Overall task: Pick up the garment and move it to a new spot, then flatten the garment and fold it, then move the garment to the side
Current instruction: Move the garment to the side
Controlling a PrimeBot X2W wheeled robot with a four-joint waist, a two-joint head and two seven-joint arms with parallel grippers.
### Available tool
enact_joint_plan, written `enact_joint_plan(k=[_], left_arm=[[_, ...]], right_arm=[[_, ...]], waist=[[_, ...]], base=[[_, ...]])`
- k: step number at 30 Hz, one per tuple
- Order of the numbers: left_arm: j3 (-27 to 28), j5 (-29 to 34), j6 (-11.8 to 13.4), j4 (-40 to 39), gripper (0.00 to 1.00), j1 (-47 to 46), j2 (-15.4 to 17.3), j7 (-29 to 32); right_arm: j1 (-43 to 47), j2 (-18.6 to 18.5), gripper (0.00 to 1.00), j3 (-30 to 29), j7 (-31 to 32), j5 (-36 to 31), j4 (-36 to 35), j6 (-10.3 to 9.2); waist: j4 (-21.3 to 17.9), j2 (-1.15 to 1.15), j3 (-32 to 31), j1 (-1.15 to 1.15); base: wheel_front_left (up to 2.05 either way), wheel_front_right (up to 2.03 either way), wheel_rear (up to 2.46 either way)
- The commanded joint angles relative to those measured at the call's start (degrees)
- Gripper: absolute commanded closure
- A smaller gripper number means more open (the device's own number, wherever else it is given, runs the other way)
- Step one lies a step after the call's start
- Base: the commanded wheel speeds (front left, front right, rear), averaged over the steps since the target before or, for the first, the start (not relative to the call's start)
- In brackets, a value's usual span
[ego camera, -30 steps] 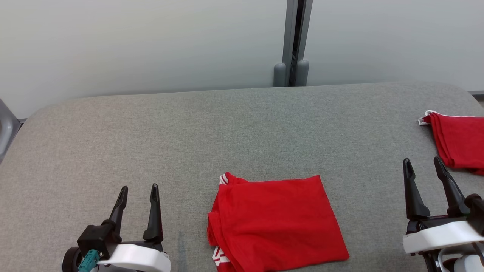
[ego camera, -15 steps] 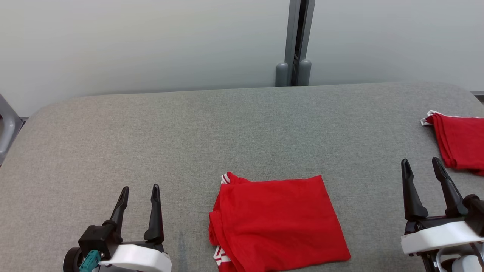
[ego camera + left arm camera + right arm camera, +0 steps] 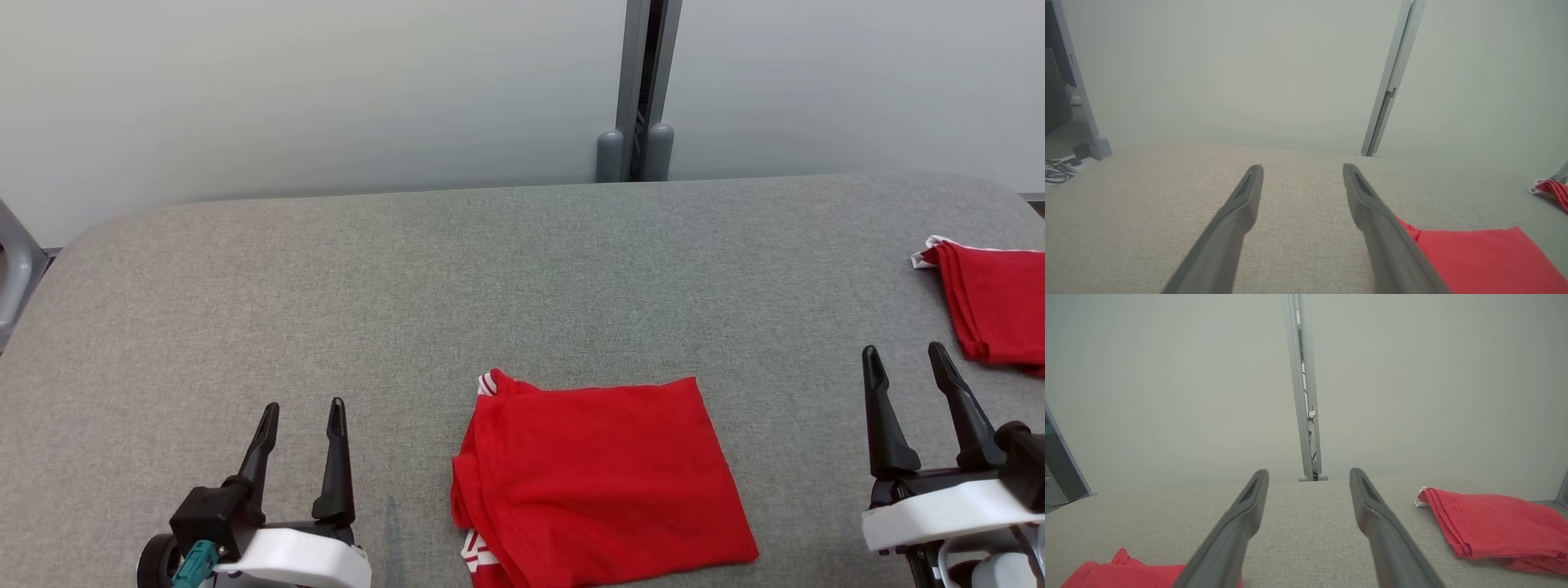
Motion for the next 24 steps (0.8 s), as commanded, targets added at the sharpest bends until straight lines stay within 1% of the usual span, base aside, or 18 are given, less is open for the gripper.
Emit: enact_joint_plan(k=[1, 19, 22, 24], left_arm=[[0.1, 0.2, 0.3, 0.0, 0.0, -0.2, 0.2, -0.2], [0.0, 0.2, 0.2, 0.3, 0.0, -1.0, 0.2, -0.3], [-0.2, 0.1, 0.2, 0.2, 0.0, -1.4, 0.2, -0.3], [-0.4, 0.0, 0.2, 0.2, 0.0, -1.6, 0.2, -0.2]], right_arm=[[0.2, -0.1, 0.0, 0.1, -0.3, 0.2, 0.1, 0.0], [0.1, 0.0, 0.0, 0.0, -0.3, 0.2, 0.6, 0.0], [0.0, -0.3, 0.0, 1.4, -0.3, 1.0, 1.4, 0.0], [-0.1, -0.7, 0.0, 3.4, -0.3, 2.1, 2.8, 0.0]], waist=[[0.0, 0.0, 0.0, 0.0], [0.3, 0.0, 0.5, 0.0], [0.5, 0.0, 1.2, 0.0], [0.7, 0.0, 1.8, 0.0]], base=[[0.0, 0.0, 0.0], [0.0, 0.0, 0.0], [0.0, 0.0, 0.0], [0.0, 0.0, 0.0]])
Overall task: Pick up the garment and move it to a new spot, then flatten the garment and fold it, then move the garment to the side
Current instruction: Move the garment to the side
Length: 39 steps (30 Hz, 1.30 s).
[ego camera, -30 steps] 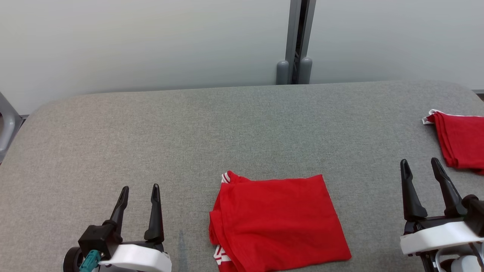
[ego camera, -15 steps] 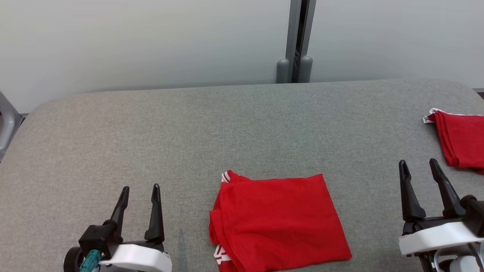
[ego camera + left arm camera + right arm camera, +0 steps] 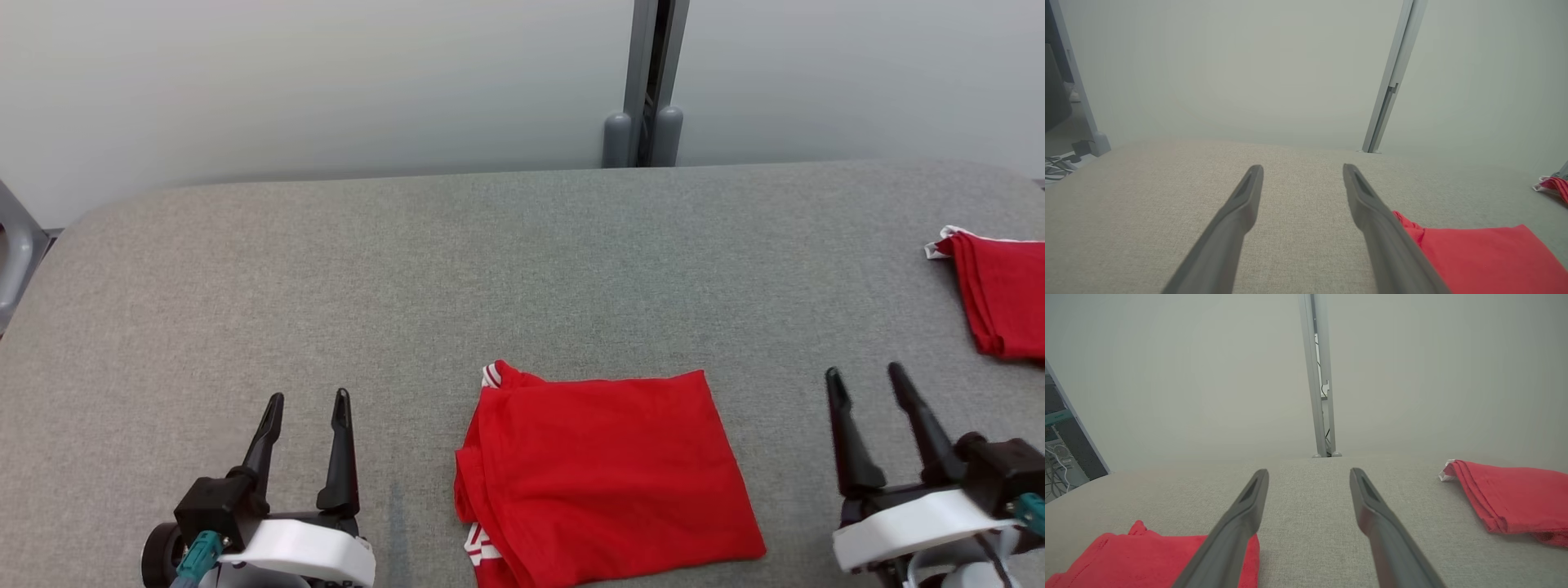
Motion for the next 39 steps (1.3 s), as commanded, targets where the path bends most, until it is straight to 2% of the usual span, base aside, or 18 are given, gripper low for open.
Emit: enact_joint_plan(k=[1, 5, 13, 30, 31, 32, 33, 39], left_arm=[[-0.2, 0.0, 0.3, 0.0, 0.0, -1.1, 0.2, -0.2], [-0.9, -0.3, 0.3, 0.2, 0.0, -2.1, 0.2, -0.3], [-1.5, -0.2, 0.5, 0.6, 0.0, -3.3, 0.2, -0.2], [-2.3, 0.1, 0.6, 0.9, 0.0, -4.3, 0.2, -0.3], [-2.2, 0.2, 0.7, 0.9, 0.0, -4.2, 0.2, -0.2], [-2.2, 0.2, 0.7, 0.9, 0.0, -4.2, 0.2, -0.3], [-2.1, 0.2, 0.8, 0.9, 0.0, -4.2, 0.2, -0.3], [-2.4, 0.5, 0.8, 0.7, 0.0, -4.1, 0.2, -0.3]], right_arm=[[-0.3, -0.8, 0.0, 2.3, -0.3, 1.7, 1.5, 0.0], [-1.2, -1.9, 0.0, 7.6, -0.3, 5.7, 4.3, -0.01], [-3.9, -3.0, 0.0, 14.3, 0.8, 12.2, 11.1, 0.0], [-10.2, -3.0, 0.0, 23.9, 5.1, 22.7, 24.7, 0.0], [-10.4, -3.1, 0.52, 24.4, 5.2, 23.0, 25.2, 0.0], [-10.7, -3.3, 0.87, 24.8, 5.0, 23.1, 25.5, 0.0], [-10.9, -3.4, 1.0, 25.2, 4.6, 23.3, 25.8, 0.0], [-13.1, -4.9, 1.0, 26.9, 2.0, 22.2, 26.9, -0.01]], waist=[[0.3, 0.0, 0.8, 0.0], [1.1, 0.0, 2.2, 0.0], [2.6, 0.0, 4.4, 0.0], [5.0, 0.0, 6.0, 0.0], [5.0, 0.0, 6.0, 0.0], [5.0, 0.0, 5.9, 0.0], [5.0, 0.0, 5.9, 0.0], [4.3, 0.0, 5.7, 0.0]], base=[[0.0, 0.0, 0.0], [0.0, 0.0, 0.0], [0.0, 0.0, 0.0], [0.0, 0.0, 0.0], [0.0, 0.0, 0.0], [0.0, 0.0, 0.0], [0.0, 0.0, 0.0], [0.0, 0.0, 0.0]])
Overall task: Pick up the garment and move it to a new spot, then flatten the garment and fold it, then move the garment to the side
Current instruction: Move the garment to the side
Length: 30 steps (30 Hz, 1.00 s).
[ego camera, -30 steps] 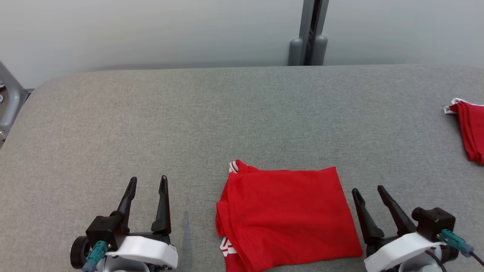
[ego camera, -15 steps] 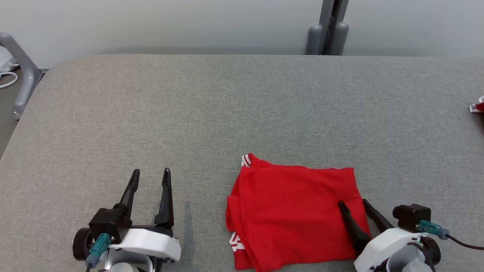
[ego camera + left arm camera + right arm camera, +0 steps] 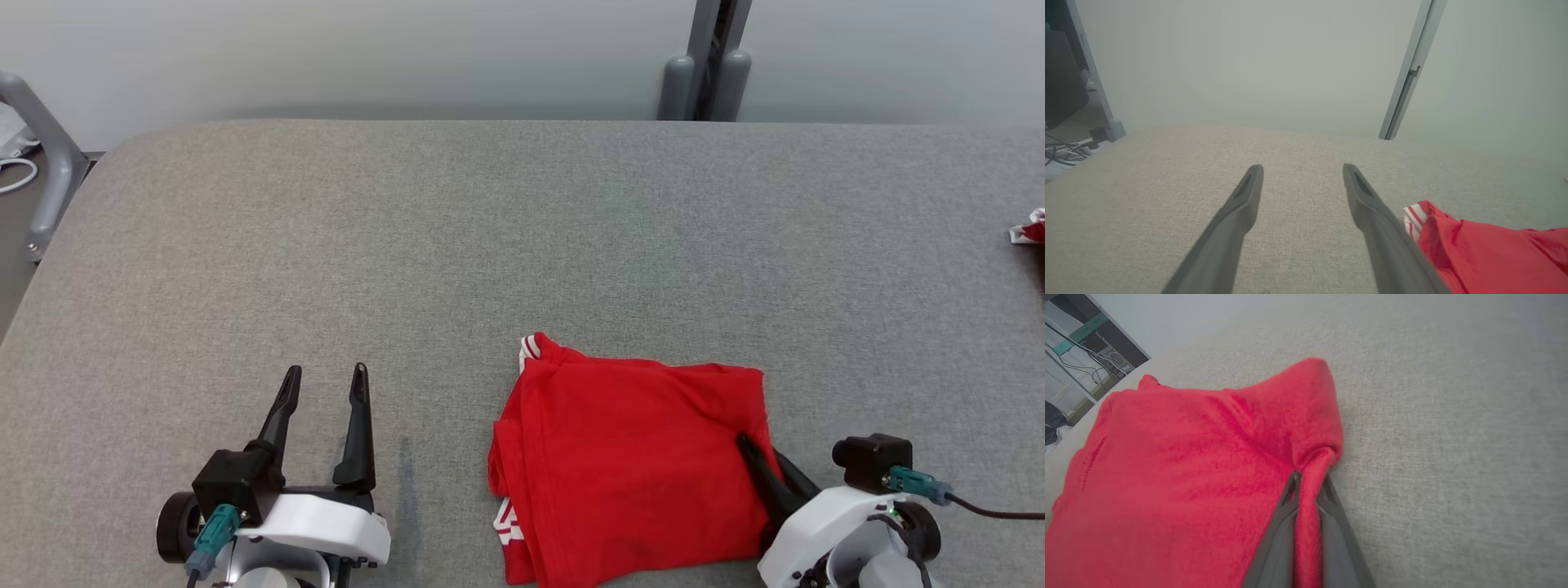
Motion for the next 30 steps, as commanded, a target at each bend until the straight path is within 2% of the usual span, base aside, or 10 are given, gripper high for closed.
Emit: enact_joint_plan(k=[1, 6, 13, 20, 25, 30], left_arm=[[0.1, 0.6, 0.1, -0.2, 0.0, -0.4, 0.2, -0.3], [-0.5, 1.3, -0.4, -0.2, 0.0, -0.5, 0.2, -0.3], [-2.3, 2.5, -0.9, -0.3, 0.0, -2.5, 0.2, -0.2], [-6.9, 3.7, -1.6, -0.2, 0.0, -8.4, 0.2, -0.2], [-10.9, 4.8, -2.1, 0.1, 0.0, -15.7, 0.2, -0.2], [-15.3, 5.6, -3.8, 1.2, 0.0, -23.7, 0.3, -0.2]], right_arm=[[-1.0, -1.1, 1.0, 0.5, -0.8, -0.9, 0.4, -0.02], [-3.6, -4.3, 1.0, 2.4, -1.8, -3.6, -0.2, -0.02], [-9.0, -11.4, 1.0, 4.9, -1.1, -8.0, -2.6, -0.02], [-17.4, -23.1, 1.0, 6.5, 2.6, -10.2, -8.9, -0.03], [-22.7, -32.5, 1.0, 5.2, 3.9, -9.9, -12.7, -0.03], [-26.1, -40.9, 1.0, 2.2, 3.1, -8.6, -13.9, -0.03]], waist=[[-0.4, 0.0, -0.1, 0.0], [-2.1, 0.0, 0.2, 0.0], [-5.8, 0.0, 2.7, 0.0], [-10.9, 0.0, 9.3, 0.0], [-13.5, 0.0, 16.4, 0.0], [-14.6, 0.0, 22.4, 0.0]], base=[[0.0, 0.0, 0.0], [0.0, 0.0, 0.0], [0.0, 0.0, 0.0], [0.0, 0.0, 0.0], [0.0, 0.0, 0.0], [0.0, 0.0, 0.0]])
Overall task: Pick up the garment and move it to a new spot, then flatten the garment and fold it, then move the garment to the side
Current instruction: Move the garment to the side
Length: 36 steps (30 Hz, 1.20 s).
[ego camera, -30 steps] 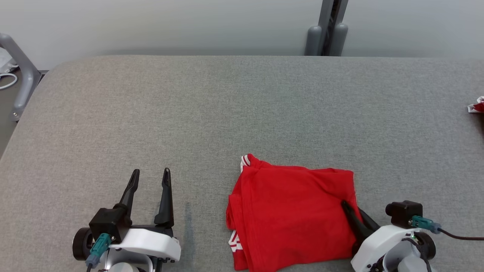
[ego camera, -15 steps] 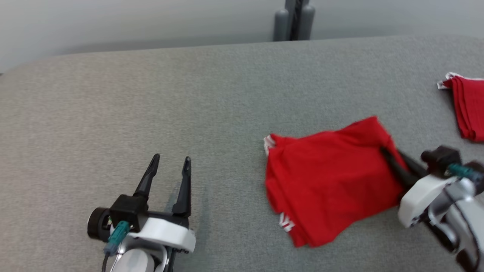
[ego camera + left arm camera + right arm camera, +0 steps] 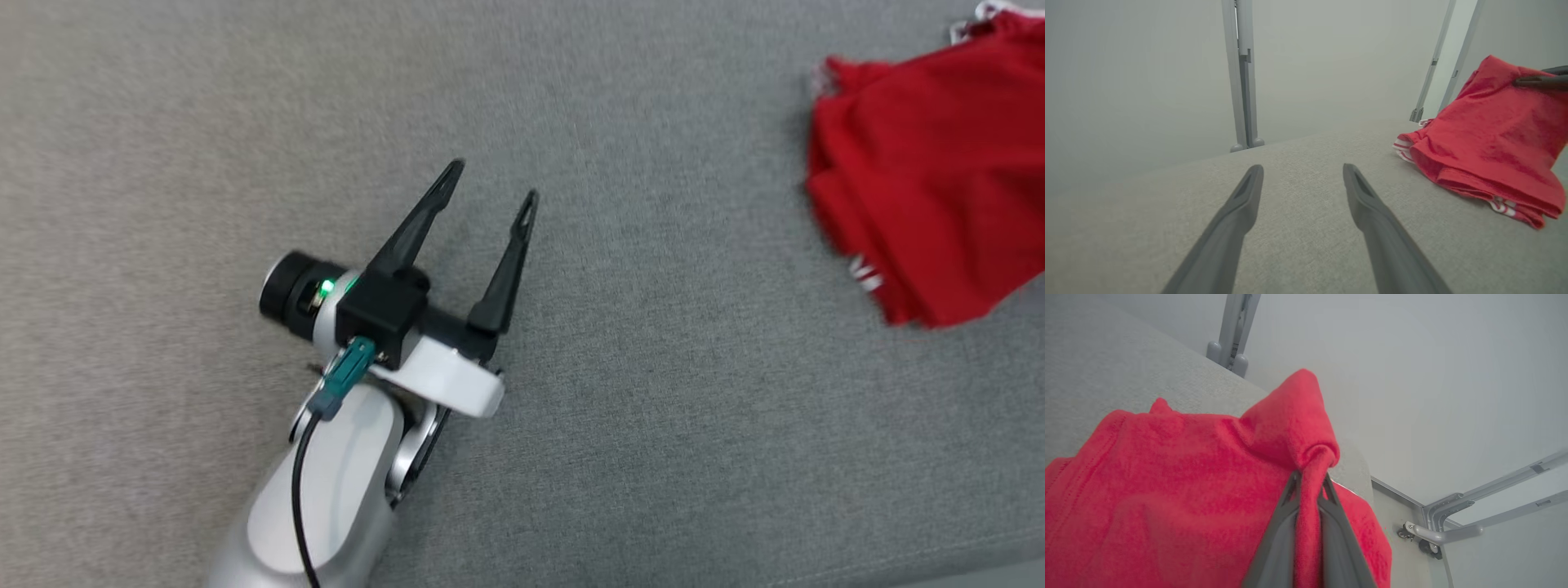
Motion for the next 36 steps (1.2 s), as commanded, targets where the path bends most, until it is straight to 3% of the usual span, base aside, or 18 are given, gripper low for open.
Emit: enact_joint_plan(k=[1, 6, 13, 19, 32, 33, 34, 35, 36], left_arm=[[-0.4, 0.6, -0.4, 0.2, 0.0, -2.0, 0.3, -0.2], [-3.8, 2.8, -2.6, 1.1, 0.0, -8.2, 0.4, -0.2], [-6.0, 2.4, -3.1, 1.5, 0.0, -12.0, 0.4, -0.1], [-6.4, 1.0, -1.7, 1.7, 0.0, -12.0, 0.6, 0.0], [-7.7, -0.3, 0.3, 1.7, 0.0, -11.3, 1.5, 0.1], [-7.7, -0.5, 0.5, 1.6, 0.0, -11.2, 1.5, 0.1], [-7.8, -0.5, 0.7, 1.5, 0.0, -11.2, 1.5, 0.1], [-7.8, -0.6, 0.9, 1.4, 0.0, -11.2, 1.5, 0.2], [-7.8, -0.8, 1.0, 1.3, 0.0, -11.1, 1.5, 0.2]], right_arm=[[-1.1, -1.1, 1.0, -0.8, -0.5, 0.7, 0.0, -0.04], [-3.4, -5.9, 1.0, -4.1, -1.0, 1.9, 2.7, -0.04], [-7.5, -7.7, 1.0, -7.8, -1.8, 3.2, 8.8, -0.05], [-10.1, -7.7, 1.0, -9.7, -2.4, 4.8, 14.2, -0.05], [-13.0, -3.0, 1.0, -7.2, -1.8, 5.7, 25.8, -0.04], [-13.6, -2.8, 0.96, -7.2, -1.9, 5.5, 27.1, -0.04], [-14.2, -2.7, 0.56, -7.2, -2.1, 5.1, 28.5, -0.04], [-14.7, -2.1, 0.0, -7.4, -1.5, 5.2, 30.2, -0.04], [-15.1, -1.4, 0.0, -7.2, -1.0, 4.6, 31.6, -0.04]], waist=[[-2.1, 0.0, 5.0, 0.0], [-2.4, 0.0, 9.2, 0.0], [-1.8, 0.0, 12.4, 0.0], [-0.5, 0.0, 14.0, 0.0], [2.9, 0.0, 16.1, 0.0], [3.2, 0.0, 16.1, 0.0], [3.5, 0.0, 16.1, 0.0], [3.6, 0.0, 16.1, 0.0], [3.8, 0.0, 16.0, 0.0]], base=[[0.0, 0.0, 0.0], [0.0, 0.0, 0.0], [0.0, 0.0, 0.0], [0.0, 0.0, 0.0], [0.0, 0.0, 0.0], [0.0, 0.0, 0.0], [0.0, 0.0, 0.0], [0.0, 0.0, 0.0], [0.0, 0.0, 0.0]])
